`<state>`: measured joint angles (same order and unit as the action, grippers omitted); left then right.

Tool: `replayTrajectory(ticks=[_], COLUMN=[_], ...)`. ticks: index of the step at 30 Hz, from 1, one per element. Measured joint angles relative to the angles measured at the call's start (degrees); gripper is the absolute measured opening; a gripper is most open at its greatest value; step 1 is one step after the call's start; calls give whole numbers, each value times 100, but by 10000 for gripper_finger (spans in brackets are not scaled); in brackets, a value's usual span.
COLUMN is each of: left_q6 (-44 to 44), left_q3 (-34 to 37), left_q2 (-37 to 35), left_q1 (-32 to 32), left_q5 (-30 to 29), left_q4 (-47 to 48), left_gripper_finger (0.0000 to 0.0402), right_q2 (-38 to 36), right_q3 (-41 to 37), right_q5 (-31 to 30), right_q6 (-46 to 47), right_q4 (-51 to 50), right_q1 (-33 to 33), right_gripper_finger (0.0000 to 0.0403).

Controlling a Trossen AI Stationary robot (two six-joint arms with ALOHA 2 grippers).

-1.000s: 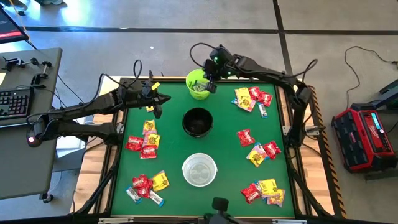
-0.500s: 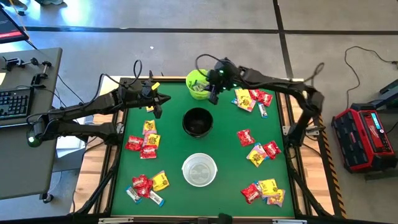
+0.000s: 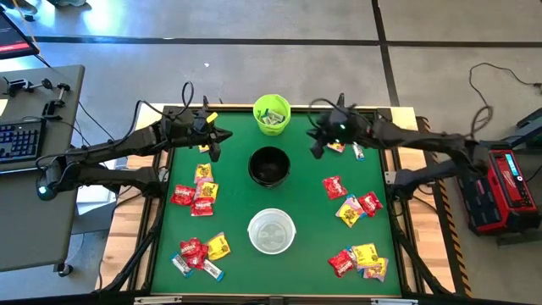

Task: Sort candy by brand, put in halloween buckets
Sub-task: Put the white chocolate into the green bucket

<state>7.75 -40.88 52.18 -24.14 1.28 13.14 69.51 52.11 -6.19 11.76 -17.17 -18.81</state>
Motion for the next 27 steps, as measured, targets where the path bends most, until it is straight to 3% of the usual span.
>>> replayTrajectory(ticks=[7, 12, 17, 27], left_q6=[-198, -188, 140, 1597], left_q3=[1, 0, -2, -2], left_q2=[0, 0, 0, 6], left_q1=[134, 644, 1526, 3793], left_q5=[394, 759, 721, 569], left_q4=[146, 421, 1050, 1708], left_gripper_finger=[0, 0, 0, 0], right_q2=[-935, -1274, -1308, -1293], right_q3=[-1286, -1902, -2113, -2117], right_q5=[-25, -267, -309, -319], right_q6=[831, 1315, 1378, 959], right_q4=[233, 380, 394, 417], right_q1=[332, 548, 616, 540], right_gripper_finger=[0, 0, 0, 0])
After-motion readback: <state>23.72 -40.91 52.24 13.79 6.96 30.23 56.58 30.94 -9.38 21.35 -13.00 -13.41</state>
